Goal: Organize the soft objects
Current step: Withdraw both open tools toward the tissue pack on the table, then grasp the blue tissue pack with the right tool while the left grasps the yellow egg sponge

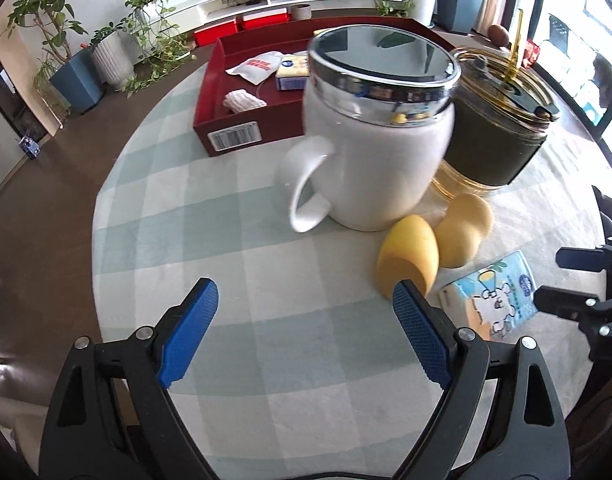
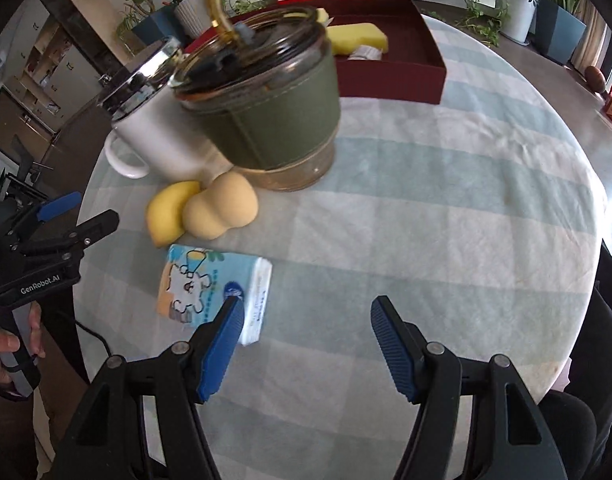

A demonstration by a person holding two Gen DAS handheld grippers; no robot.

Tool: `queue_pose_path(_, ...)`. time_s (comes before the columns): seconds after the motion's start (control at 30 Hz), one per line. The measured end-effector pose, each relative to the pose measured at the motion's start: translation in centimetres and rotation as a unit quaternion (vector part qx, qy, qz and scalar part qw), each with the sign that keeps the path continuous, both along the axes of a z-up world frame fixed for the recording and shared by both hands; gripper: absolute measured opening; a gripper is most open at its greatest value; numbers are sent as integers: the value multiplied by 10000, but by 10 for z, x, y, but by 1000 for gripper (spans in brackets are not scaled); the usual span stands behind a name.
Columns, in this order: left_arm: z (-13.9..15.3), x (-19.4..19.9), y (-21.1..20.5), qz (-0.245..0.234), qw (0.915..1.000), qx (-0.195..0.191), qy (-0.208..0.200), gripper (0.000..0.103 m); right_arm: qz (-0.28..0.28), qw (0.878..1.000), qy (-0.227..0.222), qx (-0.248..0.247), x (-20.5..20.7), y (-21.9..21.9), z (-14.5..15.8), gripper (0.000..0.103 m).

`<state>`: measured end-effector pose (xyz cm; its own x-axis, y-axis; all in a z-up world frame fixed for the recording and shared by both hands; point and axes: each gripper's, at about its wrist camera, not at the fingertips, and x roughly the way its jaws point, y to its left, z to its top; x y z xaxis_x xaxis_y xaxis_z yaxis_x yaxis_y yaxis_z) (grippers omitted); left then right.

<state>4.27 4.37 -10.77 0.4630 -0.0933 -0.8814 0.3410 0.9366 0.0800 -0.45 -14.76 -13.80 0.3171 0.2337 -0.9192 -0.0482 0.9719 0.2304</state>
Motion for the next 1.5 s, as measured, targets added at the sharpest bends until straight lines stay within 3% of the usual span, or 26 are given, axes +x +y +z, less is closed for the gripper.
queue_pose_path(0.47, -17, 4, -41, -268, 9992, -40, 285, 89, 344, 9992, -4, 200, -2, 46, -2, 69)
queue_pose_path(1.13, -32, 19, -34, 52, 9987, -289, 416, 91, 222, 9996, 59, -173, 25, 85, -25, 84)
queue_pose_path(1.23, -33, 14, -34, 33, 9985, -353, 412, 85, 213, 9996, 42, -177, 24, 85, -28, 83)
queue_pose_path(1.37, -30, 8, -35, -54, 9980, -463, 423, 64, 157, 9998, 60, -128, 23, 79, -26, 82)
queue_pose_path(1.5, -27, 2, -41, -126, 9982, -455, 376, 51, 120, 9998, 69, -130, 20, 74, -24, 80)
